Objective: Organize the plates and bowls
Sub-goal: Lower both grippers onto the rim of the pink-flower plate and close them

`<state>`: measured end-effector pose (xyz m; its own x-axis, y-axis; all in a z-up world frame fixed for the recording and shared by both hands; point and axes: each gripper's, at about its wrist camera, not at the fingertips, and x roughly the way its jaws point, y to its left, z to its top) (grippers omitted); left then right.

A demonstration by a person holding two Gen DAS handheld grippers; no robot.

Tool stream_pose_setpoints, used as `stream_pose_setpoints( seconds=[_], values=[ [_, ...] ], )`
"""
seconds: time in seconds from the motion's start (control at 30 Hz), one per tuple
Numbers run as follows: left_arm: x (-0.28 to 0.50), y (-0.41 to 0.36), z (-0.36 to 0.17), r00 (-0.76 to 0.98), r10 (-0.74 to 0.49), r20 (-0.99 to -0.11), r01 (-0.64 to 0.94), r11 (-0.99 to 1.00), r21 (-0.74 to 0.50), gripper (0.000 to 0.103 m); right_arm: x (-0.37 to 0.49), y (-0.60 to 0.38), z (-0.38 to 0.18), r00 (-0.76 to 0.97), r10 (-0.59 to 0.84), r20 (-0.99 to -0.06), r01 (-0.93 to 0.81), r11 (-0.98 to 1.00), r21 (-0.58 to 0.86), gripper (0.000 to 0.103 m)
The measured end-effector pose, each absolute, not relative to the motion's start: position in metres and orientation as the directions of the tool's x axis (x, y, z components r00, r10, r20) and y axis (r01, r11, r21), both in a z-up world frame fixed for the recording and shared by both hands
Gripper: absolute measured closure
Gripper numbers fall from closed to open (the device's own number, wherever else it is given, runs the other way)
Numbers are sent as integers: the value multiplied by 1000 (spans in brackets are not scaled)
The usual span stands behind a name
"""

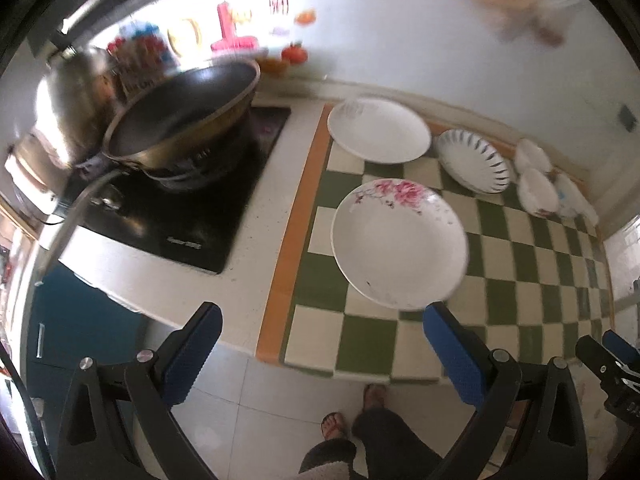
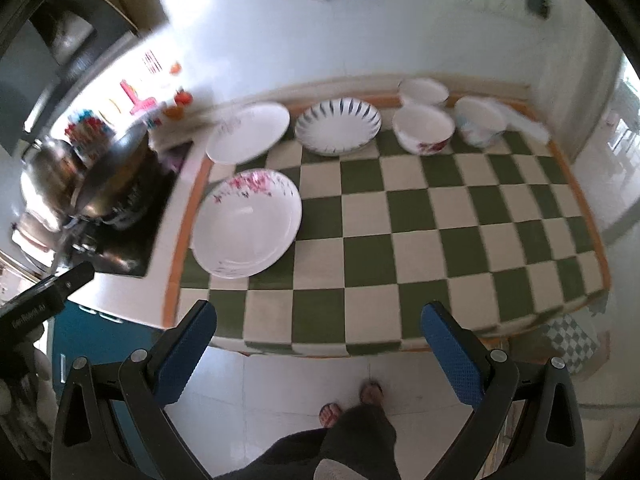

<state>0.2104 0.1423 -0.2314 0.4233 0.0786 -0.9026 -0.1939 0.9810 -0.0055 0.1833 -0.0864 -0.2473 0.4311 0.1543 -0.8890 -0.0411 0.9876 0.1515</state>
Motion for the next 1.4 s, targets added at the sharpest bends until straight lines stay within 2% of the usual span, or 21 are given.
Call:
stream_pose_setpoints(
  seconds=[0.23,0.57,0.73,0.9,0.93,1.0,1.1,1.17,1.2,1.27,1.3,1.4],
  values=[
    [292,144,-292,325,94,-941,-172,984,39,0,281,-67,-327,305,211,-929,-62,977,202,0],
    [372,136,-360,191,50,-980,-138,990,24,2,395,-49,-424,85,304,-949,-86,951,297,5],
    [388,135,-381,149,30,-988,-135,991,10,3,426,-41,-452,21,314,-949,-123,943,310,12],
    [396,137,-395,103,-21,-994,-147,989,-36,11,441,-32,-463,-39,344,-938,-137,928,346,19],
    [397,138,-397,95,-29,-995,-146,988,-43,13,442,-31,-465,-47,347,-937,-139,926,350,22],
    [398,139,-400,83,-51,-995,-140,988,-63,27,446,-28,-469,-71,360,-930,-140,920,367,27],
    [400,142,-404,60,-65,-996,-135,988,-72,44,446,-23,-471,-96,383,-919,-142,908,393,43],
    [399,146,-404,64,-59,-996,-132,989,-67,50,446,-18,-472,-109,391,-914,-144,903,404,60],
    [398,149,-403,65,-56,-996,-131,989,-64,56,445,-18,-473,-119,399,-909,-140,900,413,65],
    [396,153,-401,64,-48,-997,-125,991,-55,65,444,-16,-477,-133,412,-901,-122,896,427,84],
    [395,156,-401,65,-43,-997,-122,991,-51,71,443,-16,-478,-139,421,-896,-110,893,437,87],
    [390,167,-400,63,-54,-997,-120,991,-61,79,441,-16,-480,-126,421,-898,-86,897,433,91]
  ],
)
